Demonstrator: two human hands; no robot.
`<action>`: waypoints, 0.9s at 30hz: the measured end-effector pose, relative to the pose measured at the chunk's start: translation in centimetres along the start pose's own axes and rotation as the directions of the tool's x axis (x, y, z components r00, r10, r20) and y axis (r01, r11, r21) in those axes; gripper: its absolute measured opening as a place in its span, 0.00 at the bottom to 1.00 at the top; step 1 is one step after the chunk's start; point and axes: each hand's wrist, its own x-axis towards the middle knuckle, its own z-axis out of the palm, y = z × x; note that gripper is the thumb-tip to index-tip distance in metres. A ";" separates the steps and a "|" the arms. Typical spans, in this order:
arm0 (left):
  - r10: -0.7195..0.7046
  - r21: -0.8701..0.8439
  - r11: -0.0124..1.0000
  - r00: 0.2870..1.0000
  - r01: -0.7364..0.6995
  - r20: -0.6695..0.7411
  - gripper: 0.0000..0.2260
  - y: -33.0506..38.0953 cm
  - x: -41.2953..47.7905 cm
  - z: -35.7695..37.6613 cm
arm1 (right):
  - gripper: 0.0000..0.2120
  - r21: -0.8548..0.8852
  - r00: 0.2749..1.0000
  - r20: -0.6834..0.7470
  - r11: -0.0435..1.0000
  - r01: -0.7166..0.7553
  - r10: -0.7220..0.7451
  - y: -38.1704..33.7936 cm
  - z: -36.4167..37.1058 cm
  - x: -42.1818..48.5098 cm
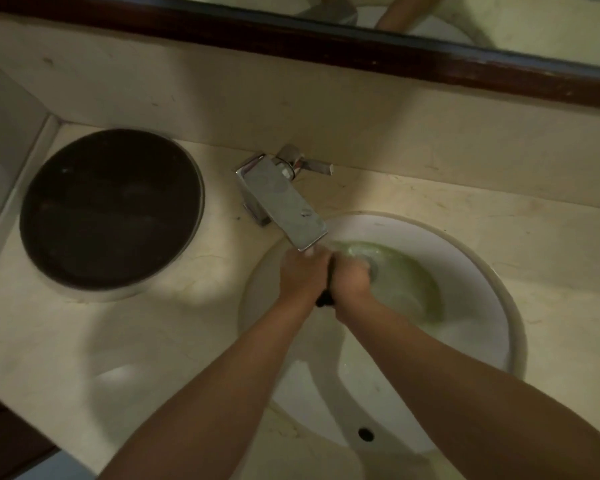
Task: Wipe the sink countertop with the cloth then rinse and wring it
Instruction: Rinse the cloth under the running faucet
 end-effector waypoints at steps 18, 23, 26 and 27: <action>-0.064 -0.635 0.766 0.995 0.101 0.081 0.06 1.2 -0.4 -2.1 | 0.25 0.601 0.929 0.315 0.717 -0.352 0.192 -0.3 -1.0 -0.1; -0.027 -0.554 0.832 0.999 0.036 0.024 0.09 1.6 0.0 -1.9 | 0.13 0.598 0.924 0.356 0.725 -0.340 0.140 -1.7 1.1 -0.1; 0.041 -0.502 0.864 0.999 -0.040 -0.009 0.08 2.1 0.7 -2.2 | 0.12 0.625 0.933 0.323 0.704 -0.337 0.159 -1.5 2.2 0.2; 0.046 -0.513 0.858 0.999 -0.041 -0.004 0.08 2.3 1.0 -2.1 | 0.15 0.630 0.938 0.305 0.704 -0.327 0.163 -1.4 2.4 0.4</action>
